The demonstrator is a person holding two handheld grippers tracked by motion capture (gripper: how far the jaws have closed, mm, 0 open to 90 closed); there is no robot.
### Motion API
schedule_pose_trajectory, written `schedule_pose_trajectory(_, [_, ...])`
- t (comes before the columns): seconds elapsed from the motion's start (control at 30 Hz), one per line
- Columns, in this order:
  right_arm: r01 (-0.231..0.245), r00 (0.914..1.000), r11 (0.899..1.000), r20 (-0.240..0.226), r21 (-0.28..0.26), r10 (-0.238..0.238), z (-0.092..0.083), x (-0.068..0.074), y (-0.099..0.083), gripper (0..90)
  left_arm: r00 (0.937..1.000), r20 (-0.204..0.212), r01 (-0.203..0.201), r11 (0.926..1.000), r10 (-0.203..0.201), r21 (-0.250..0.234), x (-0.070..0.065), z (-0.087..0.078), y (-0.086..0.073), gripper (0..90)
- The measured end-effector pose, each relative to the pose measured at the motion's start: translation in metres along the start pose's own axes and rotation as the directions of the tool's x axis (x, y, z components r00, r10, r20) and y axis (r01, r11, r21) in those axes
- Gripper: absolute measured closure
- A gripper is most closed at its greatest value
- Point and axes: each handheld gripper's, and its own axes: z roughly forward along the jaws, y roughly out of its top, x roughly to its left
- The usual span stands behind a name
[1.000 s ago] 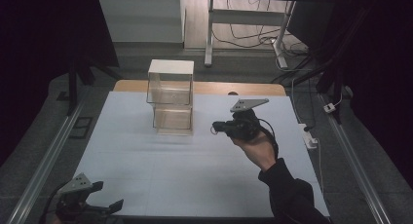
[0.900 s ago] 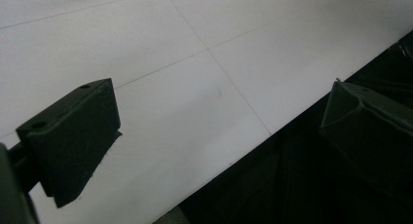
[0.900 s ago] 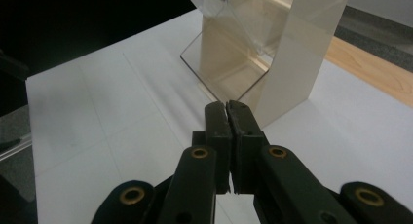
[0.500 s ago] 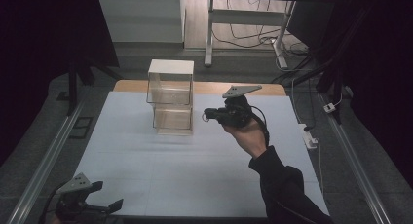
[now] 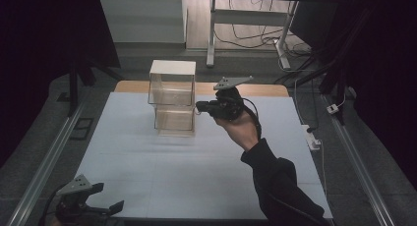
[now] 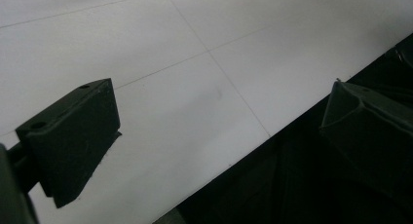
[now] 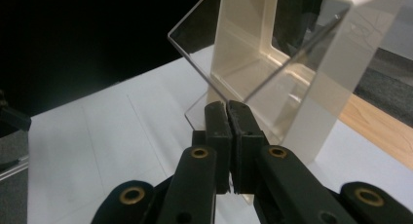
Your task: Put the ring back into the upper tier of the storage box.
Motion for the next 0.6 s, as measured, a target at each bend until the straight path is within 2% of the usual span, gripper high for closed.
schedule_pose_trajectory(0.33, [0.014, 0.9998, 1.000, -0.011, -0.010, -0.014, 0.017, 0.003, 0.021, 88.1, 1.0000, 0.007, -0.003, 1.0000, 0.003, 0.002, 0.000, 0.000, 0.000, 0.5])
schedule_pose_trajectory(0.6, [0.022, 0.9998, 1.000, -0.004, -0.004, -0.022, 0.040, 0.002, 0.034, 88.1, 0.9999, 0.010, -0.001, 1.0000, 0.001, 0.003, 0.001, 0.000, 0.000, 0.6])
